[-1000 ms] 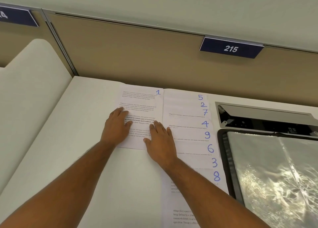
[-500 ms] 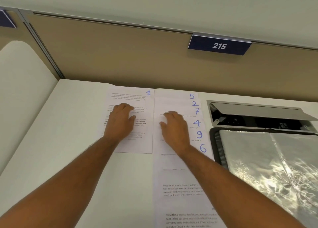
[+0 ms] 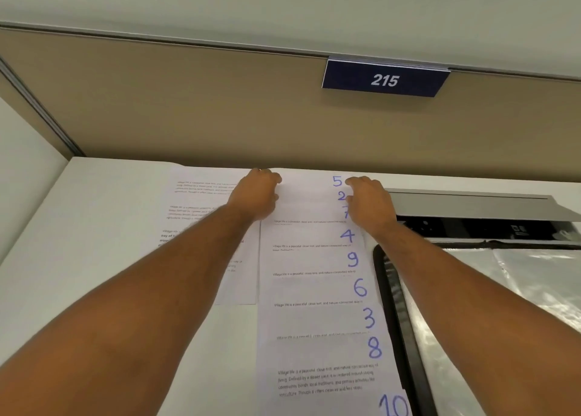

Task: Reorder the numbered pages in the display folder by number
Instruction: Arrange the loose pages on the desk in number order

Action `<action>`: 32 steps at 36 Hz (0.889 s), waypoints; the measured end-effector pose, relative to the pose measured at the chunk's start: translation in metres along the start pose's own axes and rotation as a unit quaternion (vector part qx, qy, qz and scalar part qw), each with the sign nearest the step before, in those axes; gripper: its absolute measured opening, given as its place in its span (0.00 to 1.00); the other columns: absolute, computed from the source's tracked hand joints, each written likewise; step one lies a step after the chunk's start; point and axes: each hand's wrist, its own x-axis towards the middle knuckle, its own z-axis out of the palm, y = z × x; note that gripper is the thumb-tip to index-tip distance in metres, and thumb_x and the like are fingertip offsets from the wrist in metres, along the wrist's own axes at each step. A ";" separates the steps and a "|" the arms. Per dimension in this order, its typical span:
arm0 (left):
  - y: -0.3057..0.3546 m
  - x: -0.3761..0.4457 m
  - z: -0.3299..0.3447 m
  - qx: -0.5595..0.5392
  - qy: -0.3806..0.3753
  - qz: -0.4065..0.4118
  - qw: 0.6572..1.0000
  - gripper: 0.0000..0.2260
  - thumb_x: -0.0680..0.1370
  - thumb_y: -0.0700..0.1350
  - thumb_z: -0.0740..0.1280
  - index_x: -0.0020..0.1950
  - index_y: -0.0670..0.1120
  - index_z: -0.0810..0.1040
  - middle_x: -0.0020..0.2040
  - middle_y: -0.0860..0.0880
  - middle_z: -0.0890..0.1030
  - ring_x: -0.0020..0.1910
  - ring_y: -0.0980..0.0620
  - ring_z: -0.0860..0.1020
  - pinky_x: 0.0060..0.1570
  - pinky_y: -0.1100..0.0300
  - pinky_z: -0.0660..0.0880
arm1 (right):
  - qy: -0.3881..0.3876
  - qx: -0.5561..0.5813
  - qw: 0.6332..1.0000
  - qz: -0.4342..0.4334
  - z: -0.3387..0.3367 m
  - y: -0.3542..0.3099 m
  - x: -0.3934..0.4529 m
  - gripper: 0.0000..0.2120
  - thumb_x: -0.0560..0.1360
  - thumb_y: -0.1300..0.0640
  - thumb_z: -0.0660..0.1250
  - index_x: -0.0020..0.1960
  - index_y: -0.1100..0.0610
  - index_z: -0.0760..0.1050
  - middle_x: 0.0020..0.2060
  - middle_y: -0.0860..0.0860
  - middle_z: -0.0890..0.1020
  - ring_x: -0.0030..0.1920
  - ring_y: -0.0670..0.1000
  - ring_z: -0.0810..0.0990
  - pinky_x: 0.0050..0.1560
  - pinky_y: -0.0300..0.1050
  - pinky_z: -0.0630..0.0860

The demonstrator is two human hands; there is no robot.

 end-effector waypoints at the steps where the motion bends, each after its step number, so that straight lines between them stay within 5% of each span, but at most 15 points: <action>1: 0.001 0.004 0.001 0.018 -0.008 0.002 1.000 0.19 0.81 0.43 0.67 0.73 0.44 0.73 0.68 0.44 0.75 0.69 0.44 0.70 0.66 0.49 0.71 | -0.004 -0.001 1.000 -0.002 0.000 0.002 0.003 0.16 0.81 0.61 0.65 0.68 0.58 0.74 0.62 0.56 0.79 0.61 0.59 0.76 0.58 0.53 0.75; 12: 0.011 0.024 0.008 0.162 -0.050 0.006 0.986 0.17 0.82 0.48 0.66 0.68 0.43 0.73 0.65 0.43 0.71 0.64 0.43 0.69 0.61 0.49 0.70 | -0.005 -0.026 0.999 -0.028 0.009 0.010 0.018 0.16 0.80 0.63 0.64 0.67 0.56 0.76 0.58 0.55 0.79 0.58 0.58 0.76 0.59 0.52 0.75; 21: 0.009 0.025 0.011 0.137 -0.041 0.002 0.990 0.20 0.81 0.48 0.66 0.71 0.43 0.72 0.65 0.43 0.70 0.66 0.42 0.68 0.63 0.48 0.70 | 0.045 0.129 0.990 0.025 0.014 0.012 0.019 0.09 0.81 0.65 0.64 0.56 0.59 0.82 0.53 0.55 0.82 0.50 0.54 0.81 0.48 0.44 0.74; 25: 0.008 0.022 0.011 0.114 -0.025 -0.002 0.993 0.19 0.81 0.47 0.66 0.71 0.44 0.73 0.65 0.44 0.72 0.65 0.43 0.69 0.64 0.48 0.70 | 0.070 0.179 0.981 0.035 0.009 0.010 0.016 0.08 0.81 0.65 0.64 0.47 0.57 0.79 0.47 0.53 0.82 0.47 0.53 0.80 0.46 0.49 0.78; 32: 0.010 0.016 0.002 0.028 0.030 -0.020 0.999 0.11 0.80 0.44 0.68 0.62 0.45 0.78 0.62 0.45 0.78 0.61 0.44 0.74 0.60 0.50 0.72 | 0.113 0.244 0.962 0.037 -0.008 0.007 0.005 0.08 0.82 0.64 0.62 0.48 0.57 0.78 0.45 0.50 0.81 0.44 0.50 0.79 0.42 0.44 0.76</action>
